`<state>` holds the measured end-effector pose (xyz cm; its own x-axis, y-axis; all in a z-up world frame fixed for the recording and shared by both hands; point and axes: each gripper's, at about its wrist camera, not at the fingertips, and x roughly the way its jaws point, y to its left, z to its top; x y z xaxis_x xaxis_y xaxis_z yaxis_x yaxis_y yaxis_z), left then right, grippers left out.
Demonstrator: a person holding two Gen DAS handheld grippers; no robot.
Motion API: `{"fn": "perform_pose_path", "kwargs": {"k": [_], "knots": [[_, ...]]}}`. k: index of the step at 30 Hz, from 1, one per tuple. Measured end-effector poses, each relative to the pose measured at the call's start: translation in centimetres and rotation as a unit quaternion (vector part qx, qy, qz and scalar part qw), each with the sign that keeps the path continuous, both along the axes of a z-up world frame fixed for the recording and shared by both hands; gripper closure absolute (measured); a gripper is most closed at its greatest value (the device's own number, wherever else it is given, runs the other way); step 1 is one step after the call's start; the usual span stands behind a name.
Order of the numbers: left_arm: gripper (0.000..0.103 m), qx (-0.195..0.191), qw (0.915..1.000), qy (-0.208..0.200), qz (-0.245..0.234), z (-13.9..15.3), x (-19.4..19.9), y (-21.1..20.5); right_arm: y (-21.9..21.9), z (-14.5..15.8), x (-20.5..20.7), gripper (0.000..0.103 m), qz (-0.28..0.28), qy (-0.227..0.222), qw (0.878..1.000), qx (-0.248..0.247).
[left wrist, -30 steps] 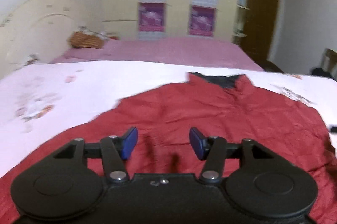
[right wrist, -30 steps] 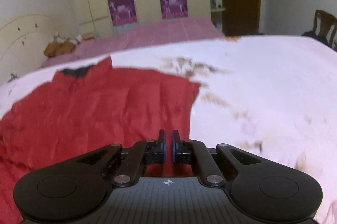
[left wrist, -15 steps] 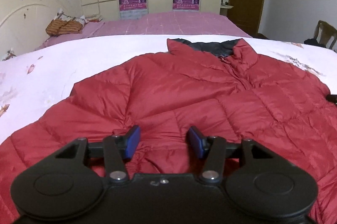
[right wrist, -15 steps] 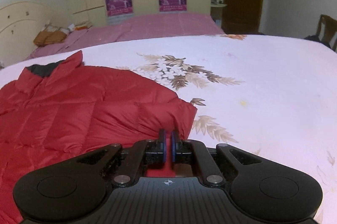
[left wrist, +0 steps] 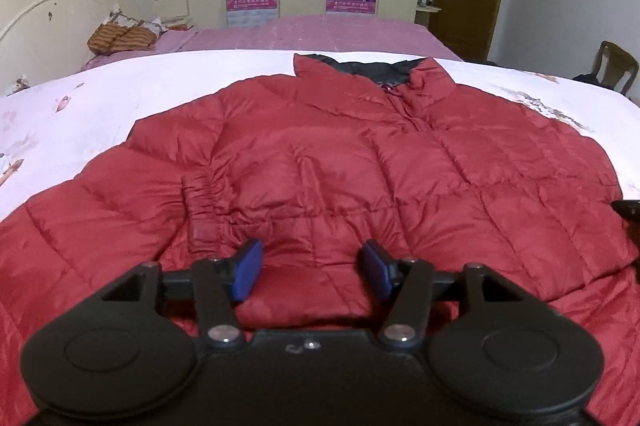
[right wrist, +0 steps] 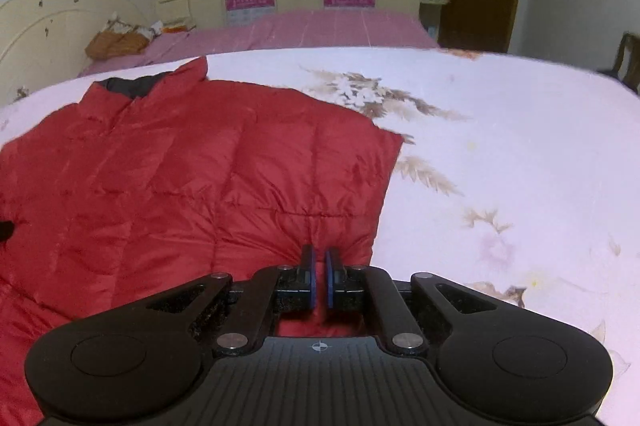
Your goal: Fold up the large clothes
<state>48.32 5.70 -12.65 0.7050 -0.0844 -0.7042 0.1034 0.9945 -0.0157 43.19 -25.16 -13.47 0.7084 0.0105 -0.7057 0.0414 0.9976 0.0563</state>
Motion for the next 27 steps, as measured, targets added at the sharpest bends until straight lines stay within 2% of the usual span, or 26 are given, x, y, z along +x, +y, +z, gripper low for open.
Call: {"fn": "perform_pose_path", "kwargs": {"k": [1, 2, 3, 4, 5, 6, 7, 9, 10, 12, 15, 17, 20, 22, 27], "knots": [[0.049, -0.004, 1.0000, 0.004, 0.004, 0.3, -0.1, 0.1, 0.1, 0.3, -0.1, 0.098, -0.003, -0.001, 1.000, 0.002], [0.042, -0.010, 0.9999, 0.003, 0.010, 0.8, -0.4, 0.3, 0.0, 0.9, -0.6, 0.098, -0.008, -0.008, 1.000, 0.013], [0.022, -0.016, 0.9997, -0.006, 0.016, 1.4, -1.1, 0.7, -0.1, 1.4, -1.3, 0.098, -0.010, -0.021, 0.999, 0.023], [0.012, -0.022, 0.9991, -0.024, 0.027, 2.0, -2.2, 1.1, -0.1, 2.0, -2.1, 0.097, -0.014, -0.034, 0.999, 0.021], [0.004, -0.025, 0.9980, -0.042, 0.041, 2.6, -3.4, 1.7, 0.1, 2.6, -2.9, 0.072, -0.018, -0.041, 0.999, 0.013], [0.007, -0.031, 0.9969, -0.051, 0.050, 3.1, -4.5, 2.4, 0.3, 3.3, -4.0, 0.016, -0.024, -0.057, 0.998, 0.005], [0.008, -0.041, 0.9957, -0.054, 0.063, 3.4, -5.8, 3.4, 0.3, 3.8, -5.2, 0.004, -0.025, -0.081, 0.996, 0.007], [0.015, -0.064, 0.9908, -0.049, 0.109, 3.5, -8.3, 5.9, 0.6, 4.9, -7.0, 0.007, -0.012, -0.087, 0.996, 0.013], [0.018, -0.084, 0.9857, -0.044, 0.139, 3.4, -9.8, 7.5, 0.7, 5.1, -7.6, 0.020, -0.010, -0.086, 0.996, 0.017], [0.026, -0.128, 0.9713, -0.033, 0.198, 3.0, -13.1, 10.8, 0.9, 5.3, -8.7, 0.035, -0.013, -0.076, 0.997, 0.033], [0.029, -0.154, 0.9482, -0.033, 0.276, 2.5, -18.6, 14.5, 1.9, 5.3, -9.9, 0.042, -0.006, -0.060, 0.997, 0.055], [0.029, -0.172, 0.9275, -0.035, 0.330, 2.1, -22.1, 16.6, 2.8, 5.1, -10.3, 0.042, 0.009, -0.050, 0.997, 0.063], [0.031, -0.233, 0.8846, -0.054, 0.401, 1.5, -26.6, 19.3, 4.4, 5.0, -10.5, 0.042, 0.039, -0.044, 0.996, 0.064], [0.032, -0.275, 0.8512, -0.079, 0.440, 1.2, -28.6, 20.8, 5.4, 5.0, -9.9, 0.042, 0.051, -0.042, 0.996, 0.068], [0.032, -0.372, 0.7589, -0.153, 0.512, -0.5, -30.7, 23.5, 7.5, 5.7, -8.5, 0.042, 0.071, -0.046, 0.994, 0.074]]}}
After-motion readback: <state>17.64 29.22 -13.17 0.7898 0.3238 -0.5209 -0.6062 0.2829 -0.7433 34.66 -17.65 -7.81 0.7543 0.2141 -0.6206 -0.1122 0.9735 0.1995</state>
